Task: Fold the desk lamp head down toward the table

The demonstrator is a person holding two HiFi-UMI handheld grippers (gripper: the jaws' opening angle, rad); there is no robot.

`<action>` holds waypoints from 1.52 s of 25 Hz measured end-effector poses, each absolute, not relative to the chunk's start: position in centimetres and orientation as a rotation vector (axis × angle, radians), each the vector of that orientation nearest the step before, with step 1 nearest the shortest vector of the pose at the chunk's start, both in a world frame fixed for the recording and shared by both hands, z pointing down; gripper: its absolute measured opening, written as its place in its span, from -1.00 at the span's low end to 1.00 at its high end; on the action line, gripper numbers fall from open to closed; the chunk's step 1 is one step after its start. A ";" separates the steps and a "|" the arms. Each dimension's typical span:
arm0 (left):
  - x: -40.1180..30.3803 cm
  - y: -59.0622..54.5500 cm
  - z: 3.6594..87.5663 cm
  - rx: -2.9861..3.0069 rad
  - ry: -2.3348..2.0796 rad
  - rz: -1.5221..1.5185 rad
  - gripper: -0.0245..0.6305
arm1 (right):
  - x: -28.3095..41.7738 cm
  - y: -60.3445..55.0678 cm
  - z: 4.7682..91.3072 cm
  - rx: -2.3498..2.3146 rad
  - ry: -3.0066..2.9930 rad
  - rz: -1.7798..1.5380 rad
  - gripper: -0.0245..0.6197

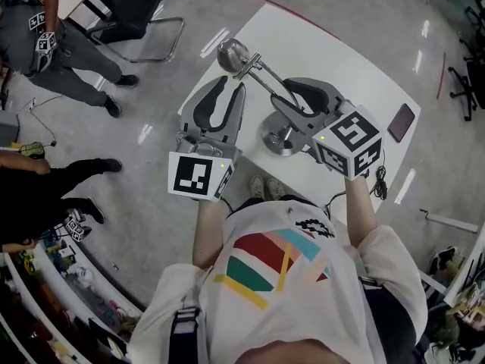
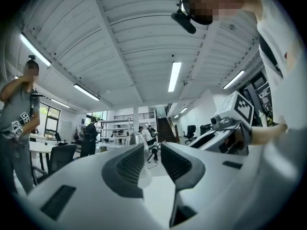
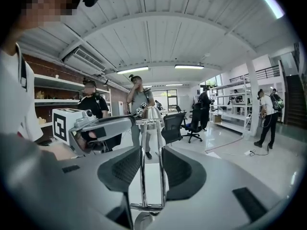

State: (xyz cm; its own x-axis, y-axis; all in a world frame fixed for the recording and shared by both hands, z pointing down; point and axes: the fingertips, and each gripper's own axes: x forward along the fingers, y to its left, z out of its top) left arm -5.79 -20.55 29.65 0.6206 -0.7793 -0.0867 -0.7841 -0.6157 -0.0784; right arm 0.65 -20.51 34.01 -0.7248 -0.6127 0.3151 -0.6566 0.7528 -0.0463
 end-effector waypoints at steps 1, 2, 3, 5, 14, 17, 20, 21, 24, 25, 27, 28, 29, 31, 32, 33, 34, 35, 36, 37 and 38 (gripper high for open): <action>-5.9 -20.7 29.7 -2.722 1.321 0.055 -0.51 | 0.6 -20.5 34.0 0.989 -2.670 0.226 -0.46; -5.8 -20.9 29.6 -2.701 1.320 0.054 -0.51 | 0.5 -20.5 34.0 0.988 -2.669 0.231 -0.46; -5.7 -21.1 29.3 -2.672 1.315 0.063 -0.51 | 0.5 -20.5 34.1 0.986 -2.668 0.235 -0.46; -5.4 -21.3 28.9 -2.609 1.288 0.064 -0.51 | 0.3 -20.5 34.2 0.975 -2.668 0.245 -0.46; -5.3 -22.7 31.8 -2.549 1.261 -0.181 -0.66 | -0.2 -21.4 35.2 0.922 -2.613 0.276 -0.46; -6.2 -23.9 35.4 -2.681 1.367 -0.191 -0.66 | -0.5 -22.0 36.6 0.901 -2.544 0.290 -0.46; -6.6 -24.5 39.5 -2.747 1.393 -0.291 -0.66 | -1.2 -22.5 38.6 0.846 -2.467 0.344 -0.46; -6.6 -24.6 41.1 -2.777 1.399 -0.319 -0.66 | -1.3 -22.7 39.4 0.822 -2.432 0.359 -0.46; -6.3 -24.8 45.1 -2.862 1.415 -0.370 -0.66 | -1.8 -23.3 41.6 0.751 -2.325 0.412 -0.46; -6.2 -24.9 46.0 -2.876 1.416 -0.382 -0.66 | -2.0 -23.5 42.1 0.732 -2.297 0.433 -0.46; -6.0 -24.9 47.1 -2.874 1.395 -0.435 -0.66 | -2.2 -23.8 42.9 0.698 -2.248 0.474 -0.46; -5.7 -24.7 47.6 -2.866 1.370 -0.479 -0.66 | -2.2 -23.8 43.3 0.681 -2.220 0.492 -0.46; -5.3 -24.6 48.0 -2.859 1.342 -0.523 -0.66 | -2.1 -23.8 43.6 0.663 -2.188 0.506 -0.46; -4.6 -24.4 48.8 -2.866 1.297 -0.581 -0.66 | -2.0 -23.9 44.4 0.626 -2.122 0.528 -0.46; -4.4 -24.3 49.3 -2.876 1.287 -0.595 -0.66 | -2.0 -23.9 44.8 0.609 -2.091 0.540 -0.46; -4.3 -24.2 49.7 -2.890 1.283 -0.608 -0.66 | -2.0 -24.0 45.2 0.595 -2.062 0.550 -0.46; -4.3 -24.2 50.1 -2.905 1.279 -0.620 -0.66 | -2.1 -24.1 45.6 0.582 -2.036 0.558 -0.46; -4.3 -24.2 50.6 -2.923 1.272 -0.629 -0.66 | -2.3 -24.2 45.9 0.570 -2.015 0.562 -0.46; -4.2 -24.3 50.9 -2.940 1.264 -0.633 -0.66 | -2.4 -24.4 46.1 0.561 -2.000 0.563 -0.46; -4.2 -24.5 51.0 -2.952 1.260 -0.629 -0.65 | -2.5 -24.7 46.3 0.556 -1.991 0.563 -0.46; -4.2 -24.7 51.1 -2.959 1.260 -0.624 -0.65 | -2.5 -24.9 46.3 0.556 -1.988 0.564 -0.46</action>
State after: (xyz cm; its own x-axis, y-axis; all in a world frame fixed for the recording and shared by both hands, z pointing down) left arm -4.16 -24.68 51.09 0.6334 -0.6659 0.3942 -0.7171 -0.6965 -0.0244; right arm -2.51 -24.93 46.28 -0.4353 -0.1495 0.8878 -0.5931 0.7895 -0.1579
